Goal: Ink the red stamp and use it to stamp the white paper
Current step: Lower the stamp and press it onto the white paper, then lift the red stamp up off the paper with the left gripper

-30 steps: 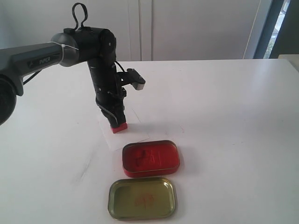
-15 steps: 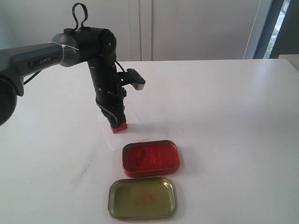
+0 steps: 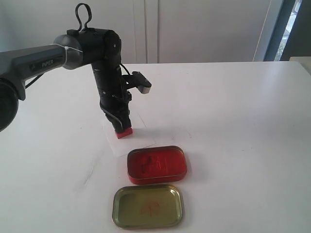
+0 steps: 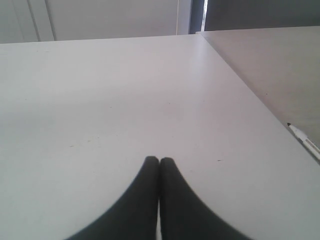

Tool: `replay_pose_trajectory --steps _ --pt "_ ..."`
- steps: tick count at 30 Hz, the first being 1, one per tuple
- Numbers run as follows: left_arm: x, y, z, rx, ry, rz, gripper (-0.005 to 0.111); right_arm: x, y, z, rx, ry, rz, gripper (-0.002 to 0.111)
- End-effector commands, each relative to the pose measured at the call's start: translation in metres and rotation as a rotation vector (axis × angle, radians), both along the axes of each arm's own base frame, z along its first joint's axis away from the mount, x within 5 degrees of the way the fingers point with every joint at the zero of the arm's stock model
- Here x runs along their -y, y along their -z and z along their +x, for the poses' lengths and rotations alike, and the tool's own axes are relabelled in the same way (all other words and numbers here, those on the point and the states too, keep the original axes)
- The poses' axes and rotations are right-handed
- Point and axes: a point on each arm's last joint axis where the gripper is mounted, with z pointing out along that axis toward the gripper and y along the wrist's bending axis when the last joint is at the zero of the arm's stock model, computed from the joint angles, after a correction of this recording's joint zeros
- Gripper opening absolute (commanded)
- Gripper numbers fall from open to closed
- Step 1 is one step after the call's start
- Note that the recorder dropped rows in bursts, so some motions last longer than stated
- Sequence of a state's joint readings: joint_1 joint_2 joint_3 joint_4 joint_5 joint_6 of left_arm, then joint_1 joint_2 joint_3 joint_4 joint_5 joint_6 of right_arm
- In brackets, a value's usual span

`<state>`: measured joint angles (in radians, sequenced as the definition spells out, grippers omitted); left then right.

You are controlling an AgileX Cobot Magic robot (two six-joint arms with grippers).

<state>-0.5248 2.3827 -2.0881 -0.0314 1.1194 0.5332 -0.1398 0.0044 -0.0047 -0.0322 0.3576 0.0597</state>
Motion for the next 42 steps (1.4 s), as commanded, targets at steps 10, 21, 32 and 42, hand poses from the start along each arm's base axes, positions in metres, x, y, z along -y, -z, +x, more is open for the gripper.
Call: replay_pose_trajectory --steps 10,21,32,42 --pt "-0.004 0.014 -0.002 -0.015 -0.003 0.034 0.0 0.0 0.0 0.0 0.014 -0.004 -0.004 0.0" --pt "-0.006 -0.023 -0.003 0.065 -0.003 -0.002 0.0 0.0 0.0 0.0 0.014 -0.004 -0.004 0.0" --pt "-0.007 -0.043 -0.006 0.101 -0.01 -0.023 0.0 0.0 0.0 0.0 0.014 -0.004 -0.004 0.0" --pt "-0.008 -0.05 -0.007 0.109 -0.019 -0.029 0.0 0.0 0.0 0.0 0.014 -0.004 -0.003 0.0"
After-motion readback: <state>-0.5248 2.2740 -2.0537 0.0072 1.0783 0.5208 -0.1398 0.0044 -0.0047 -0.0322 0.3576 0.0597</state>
